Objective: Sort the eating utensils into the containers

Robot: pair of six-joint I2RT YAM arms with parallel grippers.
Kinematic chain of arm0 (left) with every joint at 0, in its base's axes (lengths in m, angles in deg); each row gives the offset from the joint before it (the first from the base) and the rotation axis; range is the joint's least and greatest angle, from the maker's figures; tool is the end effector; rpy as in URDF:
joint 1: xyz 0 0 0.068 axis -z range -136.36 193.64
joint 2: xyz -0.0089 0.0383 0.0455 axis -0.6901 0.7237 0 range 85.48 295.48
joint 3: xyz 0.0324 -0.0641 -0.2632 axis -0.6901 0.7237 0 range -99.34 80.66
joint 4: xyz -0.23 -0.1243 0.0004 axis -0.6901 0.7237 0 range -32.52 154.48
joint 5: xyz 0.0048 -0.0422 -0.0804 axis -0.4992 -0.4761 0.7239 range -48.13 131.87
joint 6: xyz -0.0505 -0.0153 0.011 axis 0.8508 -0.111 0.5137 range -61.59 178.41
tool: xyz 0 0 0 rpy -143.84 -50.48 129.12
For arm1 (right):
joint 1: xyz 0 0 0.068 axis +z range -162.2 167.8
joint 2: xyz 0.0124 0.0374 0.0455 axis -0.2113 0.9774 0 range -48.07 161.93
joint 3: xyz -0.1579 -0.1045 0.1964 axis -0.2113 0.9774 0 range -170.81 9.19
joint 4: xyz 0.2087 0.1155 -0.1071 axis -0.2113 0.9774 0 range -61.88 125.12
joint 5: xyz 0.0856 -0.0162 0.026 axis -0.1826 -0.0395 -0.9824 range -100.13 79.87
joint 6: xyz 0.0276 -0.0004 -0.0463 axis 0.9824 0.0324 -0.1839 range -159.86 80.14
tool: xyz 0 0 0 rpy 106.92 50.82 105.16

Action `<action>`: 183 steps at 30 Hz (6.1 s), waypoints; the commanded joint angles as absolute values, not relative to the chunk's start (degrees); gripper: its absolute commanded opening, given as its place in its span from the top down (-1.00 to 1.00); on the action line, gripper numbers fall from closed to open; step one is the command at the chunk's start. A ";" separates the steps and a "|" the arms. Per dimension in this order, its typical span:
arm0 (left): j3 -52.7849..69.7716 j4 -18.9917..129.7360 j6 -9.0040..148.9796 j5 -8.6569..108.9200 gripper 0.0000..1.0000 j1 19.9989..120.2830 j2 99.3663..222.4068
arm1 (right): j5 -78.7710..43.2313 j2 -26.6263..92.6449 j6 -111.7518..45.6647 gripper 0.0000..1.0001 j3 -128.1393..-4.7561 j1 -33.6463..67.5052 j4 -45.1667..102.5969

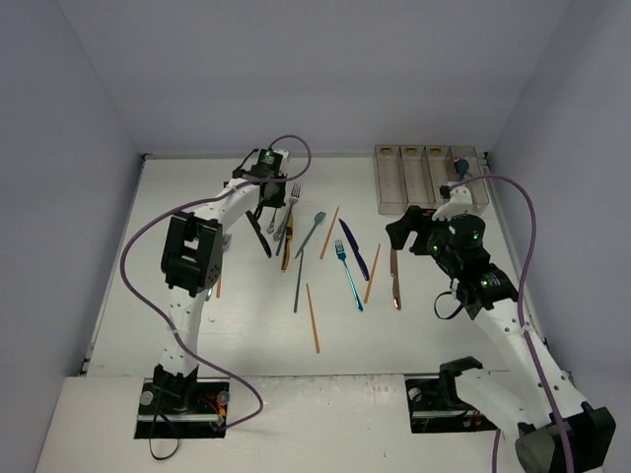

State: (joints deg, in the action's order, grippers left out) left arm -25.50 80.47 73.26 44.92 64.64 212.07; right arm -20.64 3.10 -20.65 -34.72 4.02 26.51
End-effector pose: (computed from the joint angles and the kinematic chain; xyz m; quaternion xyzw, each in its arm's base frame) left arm 0.4731 -0.1836 0.2209 0.0597 0.9163 -0.1449 0.3686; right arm 0.2032 0.0660 0.3370 -0.0422 0.7394 0.2681 0.6162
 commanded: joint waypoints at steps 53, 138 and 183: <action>7.85 48.16 105.68 45.45 0.23 79.50 168.56 | 2.47 28.06 -19.23 1.00 -54.89 32.63 15.38; 18.44 78.57 73.70 37.37 -0.50 65.44 153.36 | -4.37 36.37 -25.06 -0.35 -43.88 21.04 20.49; 18.17 79.27 74.06 37.57 -0.50 65.35 155.01 | 0.93 39.01 -31.84 1.00 -55.31 21.84 22.14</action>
State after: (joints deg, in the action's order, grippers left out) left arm 19.41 81.29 73.61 37.60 65.38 155.41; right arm -2.77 48.64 -24.55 -46.57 24.17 23.56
